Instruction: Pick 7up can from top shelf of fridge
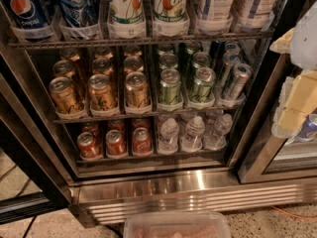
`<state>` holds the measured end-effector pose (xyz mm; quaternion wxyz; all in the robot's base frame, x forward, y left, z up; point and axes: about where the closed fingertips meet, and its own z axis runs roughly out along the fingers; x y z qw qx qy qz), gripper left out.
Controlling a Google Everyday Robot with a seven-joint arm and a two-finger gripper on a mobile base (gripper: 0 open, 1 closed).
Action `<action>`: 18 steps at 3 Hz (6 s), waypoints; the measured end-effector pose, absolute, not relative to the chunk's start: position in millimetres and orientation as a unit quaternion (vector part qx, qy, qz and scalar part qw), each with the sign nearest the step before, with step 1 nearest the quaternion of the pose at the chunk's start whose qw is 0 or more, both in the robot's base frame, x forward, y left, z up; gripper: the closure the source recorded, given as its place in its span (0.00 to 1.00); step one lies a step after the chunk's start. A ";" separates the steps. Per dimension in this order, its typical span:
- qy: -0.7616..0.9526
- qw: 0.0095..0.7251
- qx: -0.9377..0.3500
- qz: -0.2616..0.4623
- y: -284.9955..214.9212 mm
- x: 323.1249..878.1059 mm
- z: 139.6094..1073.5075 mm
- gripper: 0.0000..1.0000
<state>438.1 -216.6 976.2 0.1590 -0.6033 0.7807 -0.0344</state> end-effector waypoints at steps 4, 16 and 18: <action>0.785 0.351 -0.511 -0.010 -151.5 440.1 993.0 0.00; 0.700 0.672 -0.239 -0.029 -59.3 487.9 1073.6 0.34; 0.677 0.697 -0.230 -0.049 -70.0 496.3 1069.9 0.43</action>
Offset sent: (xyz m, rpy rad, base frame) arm 0.0000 0.0345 -0.0102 0.1638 -0.1029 -0.0740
